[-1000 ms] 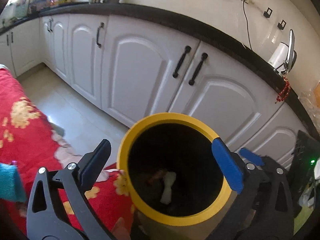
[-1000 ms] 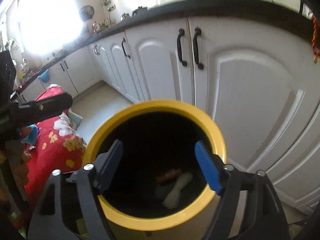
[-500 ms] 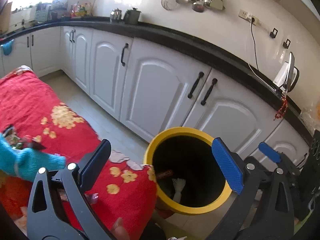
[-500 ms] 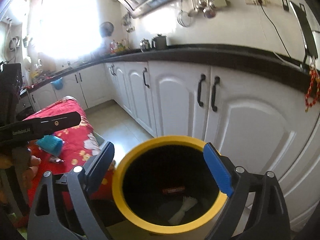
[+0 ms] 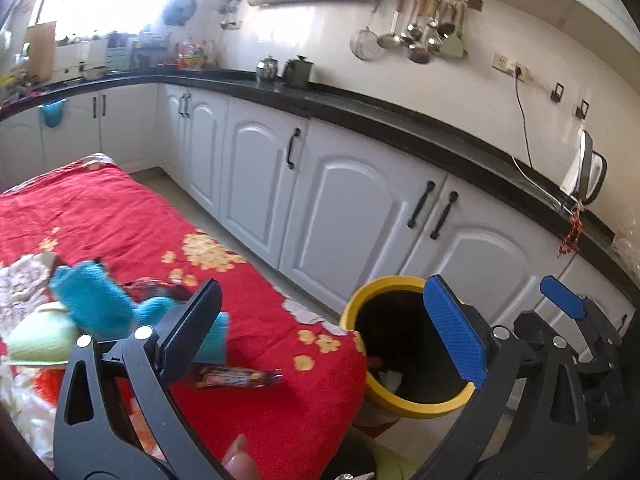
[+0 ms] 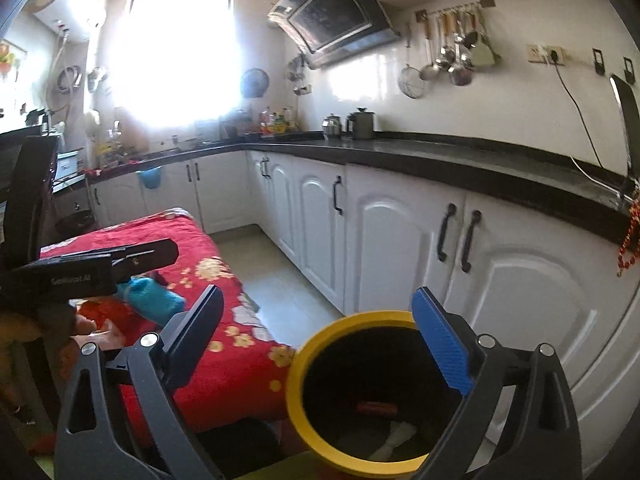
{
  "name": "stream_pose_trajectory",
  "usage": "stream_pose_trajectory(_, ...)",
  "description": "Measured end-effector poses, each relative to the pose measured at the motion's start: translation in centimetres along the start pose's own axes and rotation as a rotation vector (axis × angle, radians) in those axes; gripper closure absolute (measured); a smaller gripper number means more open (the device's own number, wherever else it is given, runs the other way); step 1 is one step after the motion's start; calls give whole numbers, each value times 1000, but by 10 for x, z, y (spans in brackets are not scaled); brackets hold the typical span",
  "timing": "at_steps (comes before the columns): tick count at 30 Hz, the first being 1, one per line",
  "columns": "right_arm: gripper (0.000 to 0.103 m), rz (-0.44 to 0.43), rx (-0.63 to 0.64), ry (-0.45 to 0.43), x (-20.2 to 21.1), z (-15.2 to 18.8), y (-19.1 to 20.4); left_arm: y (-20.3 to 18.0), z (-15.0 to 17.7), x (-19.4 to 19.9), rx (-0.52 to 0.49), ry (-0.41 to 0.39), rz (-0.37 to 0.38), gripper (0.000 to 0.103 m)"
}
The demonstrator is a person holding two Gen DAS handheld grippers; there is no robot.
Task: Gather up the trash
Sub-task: 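Move both open tools back from the bin to the table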
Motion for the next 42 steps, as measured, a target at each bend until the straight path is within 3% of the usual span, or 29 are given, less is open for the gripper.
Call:
stream_pose_trajectory(19, 8, -170, 88, -31, 4, -30, 97, 81, -29, 62, 95, -112, -92, 10)
stream_pose_trajectory(34, 8, -384, 139, 90, -24, -21, 191, 171, -37, 99, 215, -157, -212, 10)
stream_pose_trajectory(42, 8, -468, 152, 189, -49, -1, 229, 230, -20, 95, 334, -91, -261, 10)
Point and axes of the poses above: each gripper's, at about its wrist camera, not at the fingertips, and x roughly against the way its jaws point, y to its left, z to its underside, the point moved 9 cm from there along -x, roughly the way its jaws point, and after that the axes turned 12 degrees about x, right-handed, at the moved point
